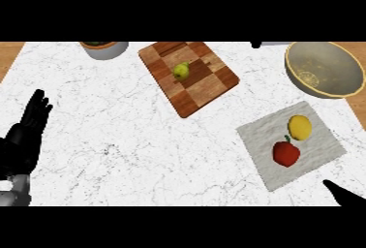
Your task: Pick the bell pepper from the placemat and place it in the bowl
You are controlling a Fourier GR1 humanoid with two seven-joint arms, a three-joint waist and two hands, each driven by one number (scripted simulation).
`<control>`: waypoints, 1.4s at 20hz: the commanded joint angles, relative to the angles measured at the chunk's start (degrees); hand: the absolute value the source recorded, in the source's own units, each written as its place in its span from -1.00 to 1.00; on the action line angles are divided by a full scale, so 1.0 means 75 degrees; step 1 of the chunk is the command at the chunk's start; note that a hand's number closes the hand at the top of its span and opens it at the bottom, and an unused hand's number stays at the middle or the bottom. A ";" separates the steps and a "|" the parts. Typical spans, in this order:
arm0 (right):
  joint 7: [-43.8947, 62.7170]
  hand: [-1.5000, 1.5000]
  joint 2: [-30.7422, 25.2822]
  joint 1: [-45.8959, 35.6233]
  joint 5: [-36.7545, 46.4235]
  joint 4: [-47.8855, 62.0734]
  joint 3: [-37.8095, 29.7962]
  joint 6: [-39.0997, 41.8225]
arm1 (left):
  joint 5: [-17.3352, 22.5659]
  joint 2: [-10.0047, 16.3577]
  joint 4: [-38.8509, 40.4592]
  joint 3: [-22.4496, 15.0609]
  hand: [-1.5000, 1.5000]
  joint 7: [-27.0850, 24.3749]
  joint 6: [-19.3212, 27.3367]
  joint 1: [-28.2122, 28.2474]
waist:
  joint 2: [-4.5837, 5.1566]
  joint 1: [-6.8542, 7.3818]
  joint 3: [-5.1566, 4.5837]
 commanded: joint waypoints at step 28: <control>0.5317 -1.00 -0.0497 -0.3233 -0.2078 0.0730 0.0160 0.6485 | -0.0319 -0.0261 -0.0281 -0.0020 0.00 0.0611 -0.0548 -0.0575 | 0.0118 0.0744 0.0031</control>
